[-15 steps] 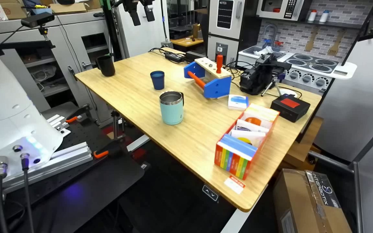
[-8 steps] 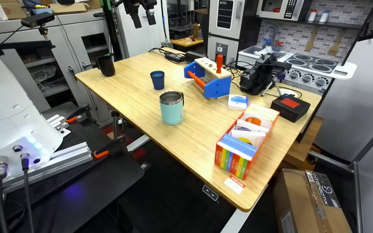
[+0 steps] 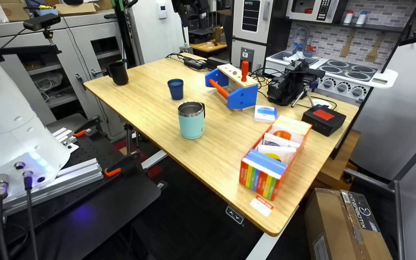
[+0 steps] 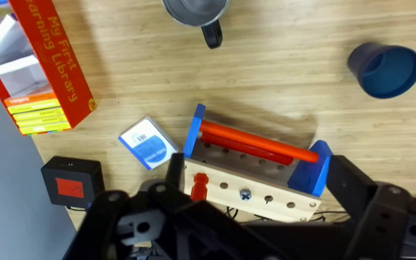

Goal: Put the screwdriver on the table

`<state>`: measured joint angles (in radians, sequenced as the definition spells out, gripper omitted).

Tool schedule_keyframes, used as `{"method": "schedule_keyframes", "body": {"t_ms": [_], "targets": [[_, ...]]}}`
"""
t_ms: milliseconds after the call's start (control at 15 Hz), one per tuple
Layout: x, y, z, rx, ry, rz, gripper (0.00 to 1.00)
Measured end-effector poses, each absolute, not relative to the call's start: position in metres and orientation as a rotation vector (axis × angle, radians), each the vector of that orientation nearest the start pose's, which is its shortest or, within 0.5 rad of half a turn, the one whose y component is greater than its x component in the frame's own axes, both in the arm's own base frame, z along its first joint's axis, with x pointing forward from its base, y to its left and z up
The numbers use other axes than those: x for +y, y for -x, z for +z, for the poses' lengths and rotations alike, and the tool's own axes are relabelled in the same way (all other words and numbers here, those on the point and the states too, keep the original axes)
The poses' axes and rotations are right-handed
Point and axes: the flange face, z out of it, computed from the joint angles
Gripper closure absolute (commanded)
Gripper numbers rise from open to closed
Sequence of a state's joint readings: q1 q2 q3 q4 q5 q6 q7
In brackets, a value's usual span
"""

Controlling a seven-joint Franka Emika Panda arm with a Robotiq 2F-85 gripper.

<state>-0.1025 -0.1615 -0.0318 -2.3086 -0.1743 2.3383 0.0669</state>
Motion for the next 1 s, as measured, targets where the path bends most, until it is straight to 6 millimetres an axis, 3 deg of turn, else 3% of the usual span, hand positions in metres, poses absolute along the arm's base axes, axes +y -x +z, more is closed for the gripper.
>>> {"method": "schedule_keyframes", "body": {"t_ms": [200,667,1000], "targets": [[-0.073,-0.526,0.425,0.151,3.245,-0.296,0.0],[-0.074,-0.538,0.42,0.19,3.246,-0.286,0.0],[-0.108,-0.595,0.419,0.313,3.248,-0.245,0.0]]}}
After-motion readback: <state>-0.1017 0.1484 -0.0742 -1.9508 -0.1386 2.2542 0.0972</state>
